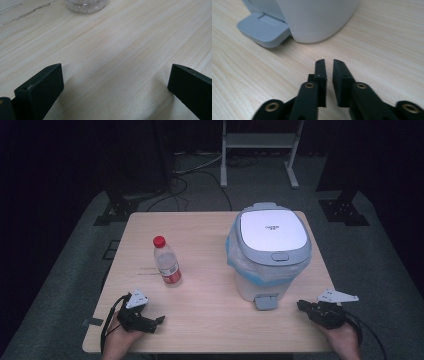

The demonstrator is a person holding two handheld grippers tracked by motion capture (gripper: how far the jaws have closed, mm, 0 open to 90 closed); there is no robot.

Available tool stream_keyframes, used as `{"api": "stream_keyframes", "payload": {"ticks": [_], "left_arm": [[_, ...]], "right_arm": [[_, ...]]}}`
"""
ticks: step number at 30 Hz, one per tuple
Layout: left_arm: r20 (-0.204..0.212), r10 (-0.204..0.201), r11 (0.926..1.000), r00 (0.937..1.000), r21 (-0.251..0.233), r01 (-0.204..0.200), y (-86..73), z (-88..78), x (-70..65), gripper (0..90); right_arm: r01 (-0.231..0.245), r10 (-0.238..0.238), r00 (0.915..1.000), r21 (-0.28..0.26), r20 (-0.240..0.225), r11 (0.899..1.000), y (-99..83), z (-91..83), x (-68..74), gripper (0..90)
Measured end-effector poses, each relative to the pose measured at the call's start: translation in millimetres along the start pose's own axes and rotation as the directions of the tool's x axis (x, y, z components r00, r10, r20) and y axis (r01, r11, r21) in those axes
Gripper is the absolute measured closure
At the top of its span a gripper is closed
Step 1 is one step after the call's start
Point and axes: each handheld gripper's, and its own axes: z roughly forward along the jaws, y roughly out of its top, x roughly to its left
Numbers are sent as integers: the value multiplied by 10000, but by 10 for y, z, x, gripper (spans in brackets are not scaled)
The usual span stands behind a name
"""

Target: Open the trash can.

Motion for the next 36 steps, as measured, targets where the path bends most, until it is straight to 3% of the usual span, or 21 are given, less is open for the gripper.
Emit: {"api": "stream_keyframes", "payload": {"ticks": [10, 36], "left_arm": [[-3, -3, 10000, 10000, -1, 3, 0, 0, 0, 0], [-1, -3, 10000, 10000, -2, 3, 0, 0, 0, 0]], "right_arm": [[256, -286, 9980, -523, -569, 9983, 65, -61, 94, 899], [629, -750, 9839, -785, -1622, 9949, 296, 101, 307, 898]]}}
